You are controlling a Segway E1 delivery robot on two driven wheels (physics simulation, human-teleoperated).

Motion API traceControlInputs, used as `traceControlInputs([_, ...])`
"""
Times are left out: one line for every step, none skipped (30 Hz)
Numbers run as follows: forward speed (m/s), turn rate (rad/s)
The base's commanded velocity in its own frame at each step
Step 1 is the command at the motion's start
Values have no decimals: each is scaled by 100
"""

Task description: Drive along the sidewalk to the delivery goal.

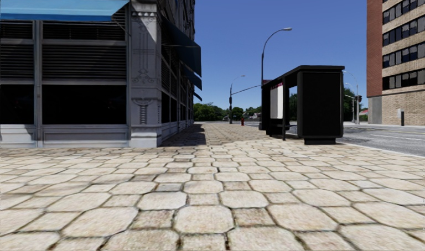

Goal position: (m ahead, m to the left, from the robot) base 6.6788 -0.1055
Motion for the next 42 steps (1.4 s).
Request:
traceControlInputs([200,0])
traceControlInputs([200,0])
traceControlInputs([200,0])
traceControlInputs([200,0])
traceControlInputs([200,0])
traceControlInputs([200,0])
traceControlInputs([200,0])
traceControlInputs([200,0])
traceControlInputs([200,0])
traceControlInputs([200,0])
traceControlInputs([200,0])
traceControlInputs([200,0])
traceControlInputs([200,0])
traceControlInputs([200,0])
traceControlInputs([200,0])
traceControlInputs([200,0])
traceControlInputs([200,0])
traceControlInputs([200,0])
traceControlInputs([200,0])
traceControlInputs([200,0])
traceControlInputs([200,0])
traceControlInputs([200,0])
traceControlInputs([200,0])
traceControlInputs([200,0])
traceControlInputs([200,0])
traceControlInputs([200,0])
traceControlInputs([200,0])
traceControlInputs([200,0])
traceControlInputs([200,0])
traceControlInputs([200,0])
traceControlInputs([200,0])
traceControlInputs([200,0])
traceControlInputs([200,0])
traceControlInputs([200,0])
traceControlInputs([200,0])
traceControlInputs([200,0])
traceControlInputs([200,0])
traceControlInputs([200,0])
traceControlInputs([200,0])
traceControlInputs([200,0])
traceControlInputs([200,0])
traceControlInputs([200,0])
